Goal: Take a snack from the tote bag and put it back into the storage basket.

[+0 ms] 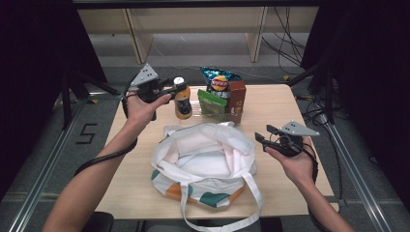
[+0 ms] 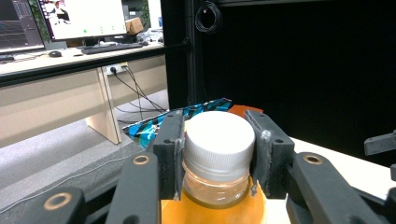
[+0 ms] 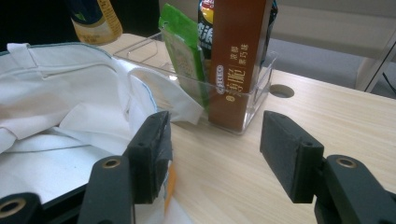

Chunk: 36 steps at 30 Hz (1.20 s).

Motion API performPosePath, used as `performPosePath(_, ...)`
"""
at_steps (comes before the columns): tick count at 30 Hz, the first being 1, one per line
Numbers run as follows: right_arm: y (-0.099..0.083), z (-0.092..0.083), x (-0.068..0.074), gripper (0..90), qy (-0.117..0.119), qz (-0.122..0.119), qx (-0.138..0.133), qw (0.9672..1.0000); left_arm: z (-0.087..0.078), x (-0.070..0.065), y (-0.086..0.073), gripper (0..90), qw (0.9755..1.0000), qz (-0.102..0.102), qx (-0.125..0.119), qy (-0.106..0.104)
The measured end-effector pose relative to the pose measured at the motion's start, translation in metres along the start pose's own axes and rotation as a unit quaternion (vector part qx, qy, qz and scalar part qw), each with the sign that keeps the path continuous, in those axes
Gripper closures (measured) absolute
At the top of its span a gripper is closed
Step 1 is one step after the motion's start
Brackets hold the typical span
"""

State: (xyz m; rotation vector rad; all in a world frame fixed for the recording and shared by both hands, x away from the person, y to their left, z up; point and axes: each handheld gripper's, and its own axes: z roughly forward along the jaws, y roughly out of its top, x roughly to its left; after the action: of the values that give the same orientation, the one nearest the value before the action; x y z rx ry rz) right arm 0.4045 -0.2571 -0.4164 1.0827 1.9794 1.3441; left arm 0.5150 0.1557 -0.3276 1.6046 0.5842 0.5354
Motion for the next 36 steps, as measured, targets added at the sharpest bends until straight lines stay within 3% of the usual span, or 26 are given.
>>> performPosePath(2, -0.001, 0.001, 0.001, 43.5, -0.004, 0.002, -0.008, 1.0, 0.001, 0.001, 0.0, 58.8, 1.0, 0.003, 0.0, -0.002)
performPosePath(4, 0.0, 0.0, 0.001, 43.4, 0.002, 0.007, 0.006, 1.0, 0.003, 0.002, 0.0, 58.9, 1.0, 0.002, 0.001, -0.003)
performPosePath(8, 0.0, 0.001, -0.001, 43.4, -0.002, -0.003, -0.011, 0.9999, 0.005, 0.003, -0.001, 58.9, 1.0, 0.003, 0.002, -0.004)
performPosePath(18, 0.001, 0.0, 0.001, 43.4, 0.005, 0.01, -0.004, 0.9999, 0.009, 0.006, -0.001, 58.9, 1.0, 0.005, 0.006, -0.002)
performPosePath(23, 0.0, 0.0, 0.0, 43.3, -0.006, 0.004, -0.009, 0.9999, 0.012, 0.007, 0.0, 58.9, 0.9999, 0.009, 0.005, -0.004)
performPosePath(28, 0.001, -0.001, -0.002, 43.4, -0.001, -0.008, -0.003, 1.0, 0.015, 0.008, 0.001, 58.9, 0.9999, 0.012, 0.007, -0.004)
performPosePath(36, 0.0, 0.0, -0.001, 43.4, 0.004, 0.002, -0.006, 1.0, 0.02, 0.012, 0.0, 58.9, 0.9999, 0.012, 0.006, -0.003)
